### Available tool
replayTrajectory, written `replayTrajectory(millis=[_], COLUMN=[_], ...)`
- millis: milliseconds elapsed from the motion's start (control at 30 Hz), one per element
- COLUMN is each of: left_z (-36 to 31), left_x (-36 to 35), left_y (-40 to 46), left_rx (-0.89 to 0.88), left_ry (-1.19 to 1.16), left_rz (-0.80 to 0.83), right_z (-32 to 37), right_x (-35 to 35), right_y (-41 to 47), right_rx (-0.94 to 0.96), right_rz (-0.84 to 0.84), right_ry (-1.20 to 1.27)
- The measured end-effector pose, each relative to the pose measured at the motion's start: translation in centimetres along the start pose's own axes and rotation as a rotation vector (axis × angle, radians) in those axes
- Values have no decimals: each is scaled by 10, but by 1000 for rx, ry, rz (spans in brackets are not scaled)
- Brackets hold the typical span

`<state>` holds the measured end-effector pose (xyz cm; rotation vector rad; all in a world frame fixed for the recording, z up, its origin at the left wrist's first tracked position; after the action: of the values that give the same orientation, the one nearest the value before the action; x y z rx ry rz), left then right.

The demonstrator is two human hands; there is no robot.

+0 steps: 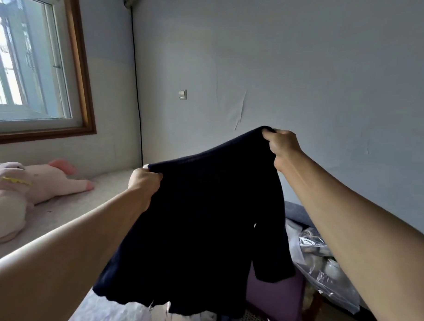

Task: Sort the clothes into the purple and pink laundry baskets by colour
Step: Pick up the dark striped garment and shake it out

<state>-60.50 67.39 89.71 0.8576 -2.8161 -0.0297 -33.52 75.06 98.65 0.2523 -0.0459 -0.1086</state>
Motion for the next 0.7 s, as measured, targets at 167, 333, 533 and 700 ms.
replayTrajectory(millis=[167, 333, 533, 700], left_z=[8, -9, -38, -54], left_x=[-12, -38, -73, -74], left_y=[-6, -29, -58, -50], left_rx=[122, -123, -422, -369], left_ry=[167, 553, 504, 405], left_rz=[36, 92, 206, 148], right_z=[10, 10, 1, 0], right_x=[-36, -61, -84, -80], right_y=[-16, -22, -36, -41], right_rx=[-67, -80, -124, -80], right_rz=[94, 161, 288, 377], right_ry=[99, 145, 200, 266])
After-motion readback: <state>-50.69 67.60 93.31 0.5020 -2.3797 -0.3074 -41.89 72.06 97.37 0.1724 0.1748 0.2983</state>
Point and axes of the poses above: each hand's wrist, its own y-axis towards the middle knuckle, its own x-axis out of the back of the hand, z = x × y, the point moved 3 cm from there along y, towards the middle knuckle, and after that the axes turned 3 degrees about z, right-handed, at the moved point
